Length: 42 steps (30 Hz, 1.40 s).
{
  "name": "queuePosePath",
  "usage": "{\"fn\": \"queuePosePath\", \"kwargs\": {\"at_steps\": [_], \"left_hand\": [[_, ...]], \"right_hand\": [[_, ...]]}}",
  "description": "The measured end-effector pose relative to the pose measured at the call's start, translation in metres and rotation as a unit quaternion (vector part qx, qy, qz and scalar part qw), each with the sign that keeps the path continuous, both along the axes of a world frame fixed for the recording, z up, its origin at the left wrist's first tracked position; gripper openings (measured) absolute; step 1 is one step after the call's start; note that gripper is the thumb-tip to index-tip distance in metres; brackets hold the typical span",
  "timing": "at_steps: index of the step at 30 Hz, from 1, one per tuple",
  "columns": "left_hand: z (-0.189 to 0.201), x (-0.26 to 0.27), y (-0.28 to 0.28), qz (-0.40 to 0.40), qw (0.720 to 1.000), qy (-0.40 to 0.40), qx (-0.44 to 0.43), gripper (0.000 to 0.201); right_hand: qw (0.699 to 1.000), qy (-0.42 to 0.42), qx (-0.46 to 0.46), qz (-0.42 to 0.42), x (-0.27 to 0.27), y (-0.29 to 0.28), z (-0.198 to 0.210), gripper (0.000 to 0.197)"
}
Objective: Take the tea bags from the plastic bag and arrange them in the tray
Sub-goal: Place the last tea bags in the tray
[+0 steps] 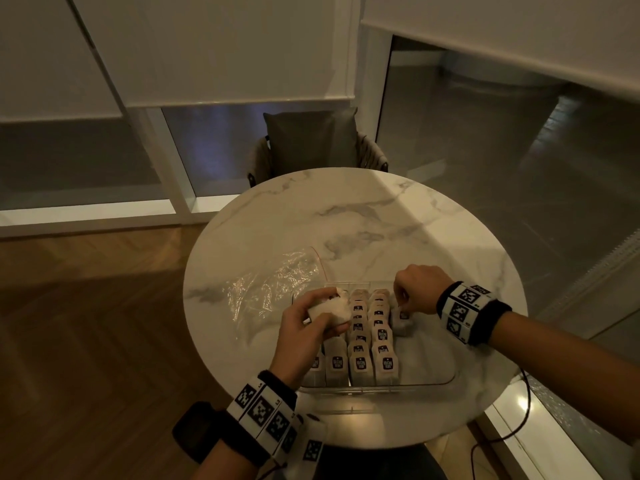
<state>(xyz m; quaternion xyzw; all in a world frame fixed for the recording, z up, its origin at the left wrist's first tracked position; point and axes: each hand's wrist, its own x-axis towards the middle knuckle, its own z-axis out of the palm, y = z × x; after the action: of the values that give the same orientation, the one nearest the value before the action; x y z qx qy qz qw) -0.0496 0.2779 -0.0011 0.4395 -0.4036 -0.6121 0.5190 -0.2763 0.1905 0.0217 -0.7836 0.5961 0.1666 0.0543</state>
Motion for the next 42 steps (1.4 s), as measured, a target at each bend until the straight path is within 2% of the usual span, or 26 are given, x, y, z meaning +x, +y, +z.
{"fn": "queuePosePath", "kwargs": {"at_steps": [3,5,6,8,10,12,14,16,19,21,23,25,27,29,33,38,42], "left_hand": [[0.000,-0.003,0.003,-0.035,0.999,0.011,-0.018,0.047],[0.002,-0.003,0.005,-0.052,0.998,0.018,-0.020,0.053],[0.002,-0.003,0.006,-0.060,0.998,0.026,-0.015,0.057],[0.004,-0.003,0.007,-0.077,0.996,0.045,-0.002,0.063],[0.004,-0.003,0.010,-0.092,0.994,0.058,0.013,0.065],[0.002,-0.004,0.011,-0.106,0.992,0.069,0.018,0.064],[-0.002,-0.006,0.012,-0.117,0.990,0.081,0.009,0.064],[-0.006,-0.007,0.013,-0.109,0.991,0.083,-0.001,0.064],[-0.011,-0.005,0.015,-0.022,0.999,0.050,0.000,0.048],[-0.020,0.000,0.014,0.043,0.999,0.018,0.012,0.028],[-0.025,0.004,0.013,0.053,0.997,-0.050,0.018,0.017],[-0.025,0.004,0.015,0.031,0.994,-0.101,0.021,0.010],[-0.020,-0.001,0.018,0.016,0.996,-0.087,0.031,0.013],[-0.015,-0.008,0.021,-0.007,0.999,-0.039,0.031,0.017],[-0.007,-0.018,0.032,-0.049,0.997,0.043,0.052,0.024],[-0.005,-0.022,0.044,-0.088,0.993,0.055,0.049,0.029],[-0.002,-0.025,0.048,-0.099,0.992,0.066,0.036,0.025]], "right_hand": [[0.999,-0.049,0.005,-0.023,-0.006,0.001,0.005,0.017],[0.987,-0.157,0.018,-0.042,-0.008,0.004,0.013,0.022],[0.969,-0.238,0.032,-0.048,-0.006,0.008,0.018,0.023],[0.911,-0.400,0.074,-0.067,0.001,0.021,0.028,0.026],[0.860,-0.489,0.123,-0.085,0.012,0.035,0.035,0.027],[0.845,-0.512,0.135,-0.075,0.020,0.048,0.034,0.019],[0.841,-0.525,0.109,-0.076,0.024,0.056,0.026,0.007],[0.828,-0.546,0.067,-0.105,0.023,0.060,0.020,0.007],[0.792,-0.592,0.018,-0.146,0.018,0.065,0.016,0.014],[0.777,-0.608,0.029,-0.159,0.014,0.068,0.020,0.014],[0.795,-0.587,0.052,-0.148,0.011,0.068,0.027,0.013],[0.830,-0.539,0.031,-0.137,0.008,0.063,0.036,0.016],[0.862,-0.492,0.030,-0.116,0.008,0.059,0.046,0.018],[0.876,-0.471,0.057,-0.081,0.011,0.059,0.056,0.016],[0.872,-0.479,0.091,-0.034,0.020,0.063,0.064,0.013],[0.879,-0.473,0.055,-0.029,0.024,0.069,0.058,0.011],[0.865,-0.497,0.057,-0.033,0.028,0.074,0.055,0.012]]}}
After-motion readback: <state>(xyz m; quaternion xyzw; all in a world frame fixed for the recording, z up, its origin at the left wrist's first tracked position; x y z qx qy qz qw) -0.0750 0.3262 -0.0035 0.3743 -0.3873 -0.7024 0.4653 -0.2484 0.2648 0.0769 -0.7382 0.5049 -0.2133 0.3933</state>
